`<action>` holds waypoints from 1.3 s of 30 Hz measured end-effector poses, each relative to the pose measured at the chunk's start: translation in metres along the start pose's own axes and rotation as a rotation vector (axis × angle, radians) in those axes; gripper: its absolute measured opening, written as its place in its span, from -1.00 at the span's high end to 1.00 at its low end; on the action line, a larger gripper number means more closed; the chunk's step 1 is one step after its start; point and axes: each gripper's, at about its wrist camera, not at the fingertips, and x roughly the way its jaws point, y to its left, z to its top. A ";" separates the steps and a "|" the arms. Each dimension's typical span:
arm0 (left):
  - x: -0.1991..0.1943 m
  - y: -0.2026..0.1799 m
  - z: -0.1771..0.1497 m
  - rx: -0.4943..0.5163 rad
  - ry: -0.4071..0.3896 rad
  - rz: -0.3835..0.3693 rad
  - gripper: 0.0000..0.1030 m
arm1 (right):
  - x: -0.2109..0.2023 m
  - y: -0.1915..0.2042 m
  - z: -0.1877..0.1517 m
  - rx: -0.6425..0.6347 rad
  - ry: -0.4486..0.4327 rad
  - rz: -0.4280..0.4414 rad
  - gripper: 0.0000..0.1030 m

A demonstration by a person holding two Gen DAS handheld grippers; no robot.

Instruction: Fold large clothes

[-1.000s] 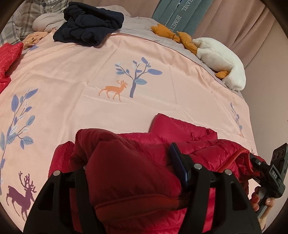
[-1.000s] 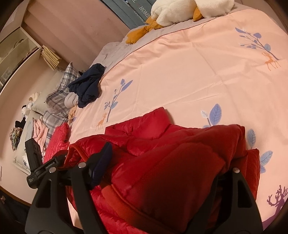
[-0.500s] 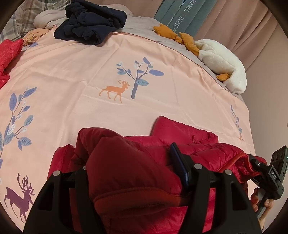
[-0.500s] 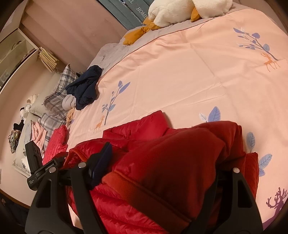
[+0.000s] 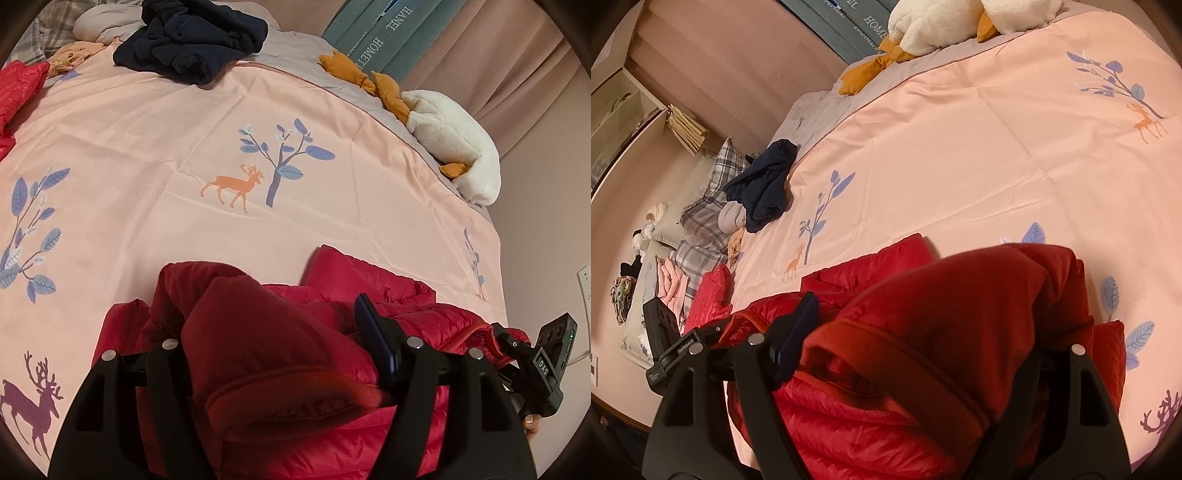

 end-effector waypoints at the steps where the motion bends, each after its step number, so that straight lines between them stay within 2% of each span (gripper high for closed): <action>1: 0.001 0.000 0.000 -0.001 0.001 0.001 -0.37 | 0.000 0.000 0.000 0.000 0.000 -0.001 -0.55; 21: 0.016 0.003 0.003 -0.014 0.031 0.017 -0.48 | 0.013 -0.005 0.004 0.048 0.018 -0.018 -0.65; 39: 0.021 0.004 0.001 -0.006 0.044 0.028 -0.49 | 0.020 -0.003 0.001 0.062 0.029 -0.036 -0.76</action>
